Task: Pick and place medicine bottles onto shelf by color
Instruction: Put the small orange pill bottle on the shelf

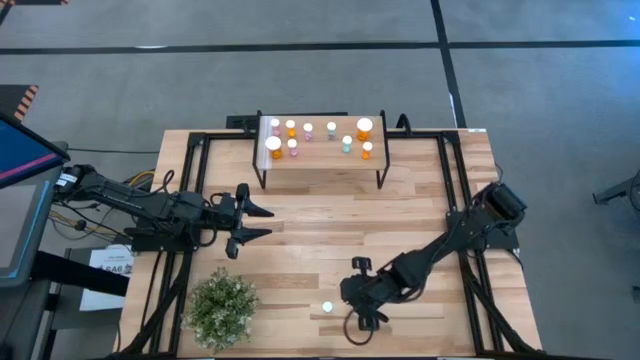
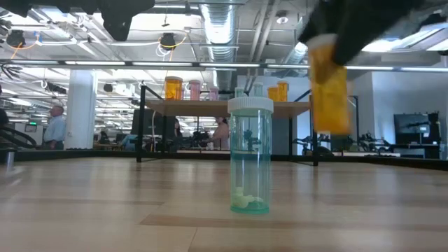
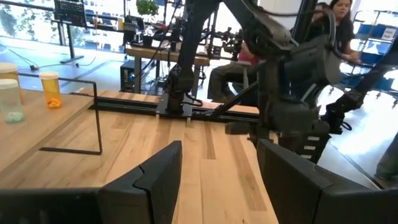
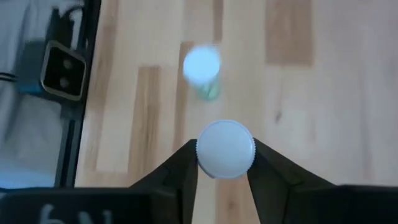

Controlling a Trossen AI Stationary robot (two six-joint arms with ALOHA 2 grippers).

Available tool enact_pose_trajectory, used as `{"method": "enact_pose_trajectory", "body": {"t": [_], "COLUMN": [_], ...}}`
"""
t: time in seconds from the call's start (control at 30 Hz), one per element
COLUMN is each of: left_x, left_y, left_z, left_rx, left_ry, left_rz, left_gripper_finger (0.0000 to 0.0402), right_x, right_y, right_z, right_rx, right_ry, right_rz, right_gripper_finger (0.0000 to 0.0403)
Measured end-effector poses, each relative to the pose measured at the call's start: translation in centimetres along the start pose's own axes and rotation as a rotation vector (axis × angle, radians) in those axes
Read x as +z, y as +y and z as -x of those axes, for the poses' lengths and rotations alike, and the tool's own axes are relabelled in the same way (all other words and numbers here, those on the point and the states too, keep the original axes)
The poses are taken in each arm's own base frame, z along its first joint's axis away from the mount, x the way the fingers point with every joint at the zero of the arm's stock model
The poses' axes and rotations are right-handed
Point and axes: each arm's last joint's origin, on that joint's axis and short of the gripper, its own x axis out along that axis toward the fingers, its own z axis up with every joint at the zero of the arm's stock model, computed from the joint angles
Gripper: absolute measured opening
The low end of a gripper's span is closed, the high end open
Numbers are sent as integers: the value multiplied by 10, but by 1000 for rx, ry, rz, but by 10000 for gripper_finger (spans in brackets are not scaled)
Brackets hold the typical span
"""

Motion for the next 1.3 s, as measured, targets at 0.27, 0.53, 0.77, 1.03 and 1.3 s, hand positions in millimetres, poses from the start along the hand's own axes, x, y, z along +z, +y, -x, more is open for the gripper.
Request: {"method": "enact_pose_trajectory", "body": {"t": [0.27, 0.53, 0.77, 1.03, 1.3], "left_x": [0, -1, 0, -1, -2], "left_y": [0, 0, 0, 1, 1], "left_z": [0, 0, 0, 0, 0], "left_rx": [1, 5, 11, 18, 21], "left_ry": [0, 5, -3, 3, 18], "left_rz": [0, -9, -10, -13, -20], "left_gripper_finger": [196, 196, 196, 196, 196], "right_x": [44, 81, 98, 116, 135], "right_y": [-41, -131, -215, -274, -308], "right_z": [36, 123, 154, 137, 120], "right_rx": [-70, -207, -316, -303, -332], "right_ry": [-37, -322, -492, -427, -343], "right_rz": [111, 98, 10, -41, -67], "right_gripper_finger": [142, 144, 152, 151, 154]}}
